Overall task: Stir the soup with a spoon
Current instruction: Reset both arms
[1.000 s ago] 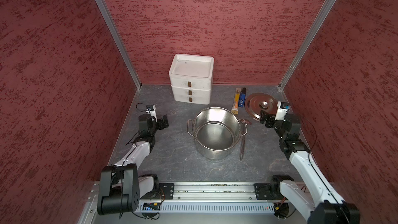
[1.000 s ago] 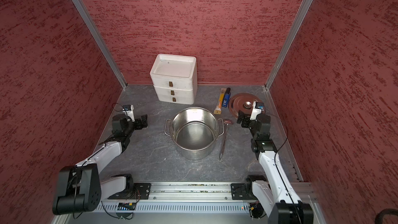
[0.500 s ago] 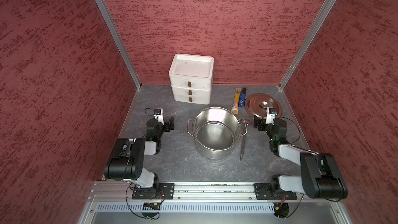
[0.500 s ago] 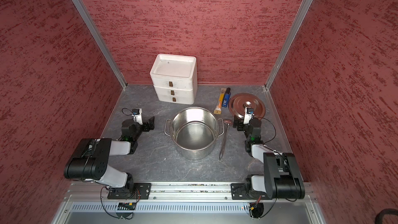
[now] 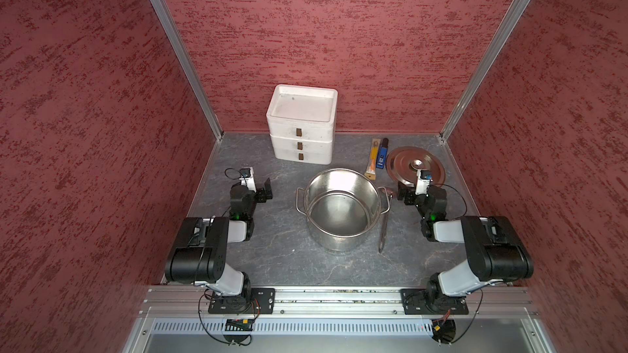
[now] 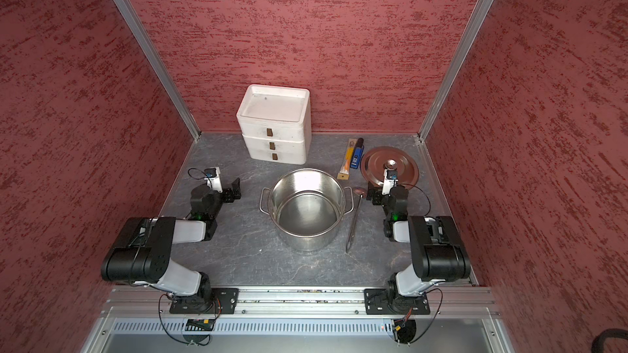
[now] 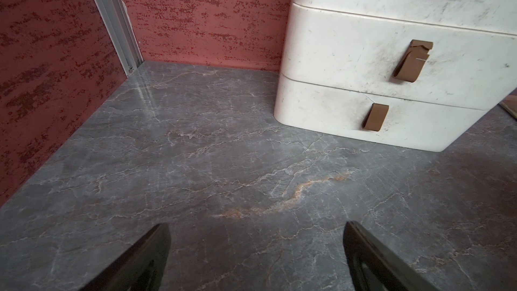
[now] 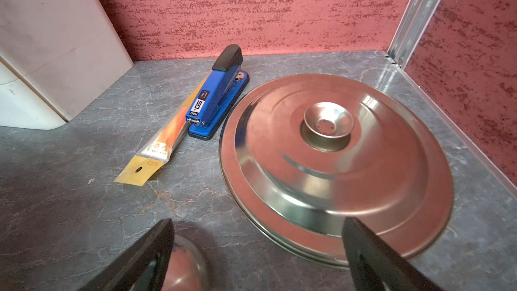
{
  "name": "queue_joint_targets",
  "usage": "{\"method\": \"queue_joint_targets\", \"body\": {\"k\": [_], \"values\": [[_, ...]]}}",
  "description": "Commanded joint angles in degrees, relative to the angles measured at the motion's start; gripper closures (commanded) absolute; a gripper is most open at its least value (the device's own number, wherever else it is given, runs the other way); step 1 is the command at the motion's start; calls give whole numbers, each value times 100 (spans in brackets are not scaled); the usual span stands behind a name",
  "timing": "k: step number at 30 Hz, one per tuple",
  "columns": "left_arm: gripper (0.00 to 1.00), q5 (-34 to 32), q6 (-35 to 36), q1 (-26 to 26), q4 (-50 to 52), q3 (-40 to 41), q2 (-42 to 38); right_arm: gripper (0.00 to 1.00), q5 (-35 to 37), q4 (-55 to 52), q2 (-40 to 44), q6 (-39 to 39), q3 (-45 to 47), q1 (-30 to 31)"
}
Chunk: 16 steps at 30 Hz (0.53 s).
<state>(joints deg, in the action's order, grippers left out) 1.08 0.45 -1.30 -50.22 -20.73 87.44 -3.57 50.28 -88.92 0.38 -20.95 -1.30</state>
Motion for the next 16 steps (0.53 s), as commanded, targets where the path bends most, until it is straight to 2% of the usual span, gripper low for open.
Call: {"method": "queue_joint_targets", "body": {"k": [1, 11, 16], "values": [[0, -43, 5, 4, -128, -77, -1, 2, 120, 236, 43, -15, -90, 33], [0, 270, -72, -166, -41, -111, -7, 1, 7, 210, 37, -47, -103, 34], [0, 139, -10, -84, -77, -89, -4, 2, 10, 215, 41, -46, -103, 33]]}}
